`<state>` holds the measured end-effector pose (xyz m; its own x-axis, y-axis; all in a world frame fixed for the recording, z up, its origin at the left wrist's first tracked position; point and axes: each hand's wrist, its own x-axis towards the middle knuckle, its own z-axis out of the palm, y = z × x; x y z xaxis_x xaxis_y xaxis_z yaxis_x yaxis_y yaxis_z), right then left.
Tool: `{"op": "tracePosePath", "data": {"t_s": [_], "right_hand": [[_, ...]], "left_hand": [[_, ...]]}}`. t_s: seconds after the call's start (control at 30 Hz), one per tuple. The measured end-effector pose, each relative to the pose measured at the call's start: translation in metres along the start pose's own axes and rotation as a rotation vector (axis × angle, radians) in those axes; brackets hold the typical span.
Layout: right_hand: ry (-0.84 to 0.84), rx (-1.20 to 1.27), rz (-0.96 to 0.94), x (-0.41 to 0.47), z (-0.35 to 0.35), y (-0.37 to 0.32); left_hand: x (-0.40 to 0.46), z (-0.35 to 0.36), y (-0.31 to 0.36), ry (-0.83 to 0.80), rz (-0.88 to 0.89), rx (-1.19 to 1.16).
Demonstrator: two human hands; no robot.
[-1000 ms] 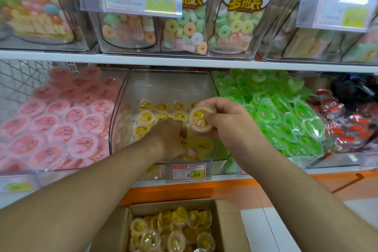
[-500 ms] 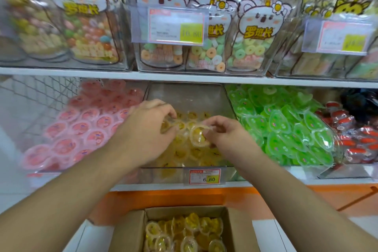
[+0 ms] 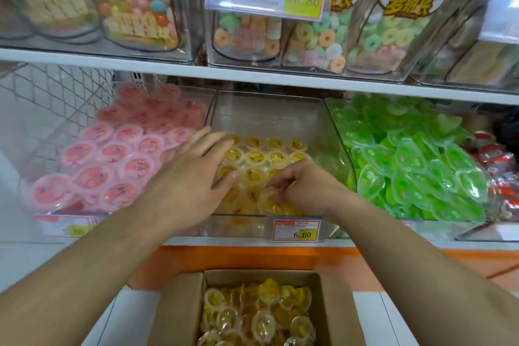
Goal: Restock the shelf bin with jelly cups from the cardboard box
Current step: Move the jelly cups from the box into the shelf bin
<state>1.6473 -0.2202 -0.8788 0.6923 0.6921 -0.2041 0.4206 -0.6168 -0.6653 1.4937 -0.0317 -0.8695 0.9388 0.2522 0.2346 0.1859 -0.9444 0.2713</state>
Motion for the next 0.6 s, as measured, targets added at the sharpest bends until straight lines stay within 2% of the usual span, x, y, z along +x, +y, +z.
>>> {"op": "tracePosePath", "data": {"t_s": [0.17,0.6], "right_hand": [[-0.092,-0.108,0.017,0.003,-0.001,-0.001],[-0.077,-0.263,0.029,0.011,0.000,-0.001]], "left_hand": [[0.002,0.003,-0.003,-0.014,-0.004,0.016],[0.000,0.001,0.001,-0.033,-0.027,0.032]]}}
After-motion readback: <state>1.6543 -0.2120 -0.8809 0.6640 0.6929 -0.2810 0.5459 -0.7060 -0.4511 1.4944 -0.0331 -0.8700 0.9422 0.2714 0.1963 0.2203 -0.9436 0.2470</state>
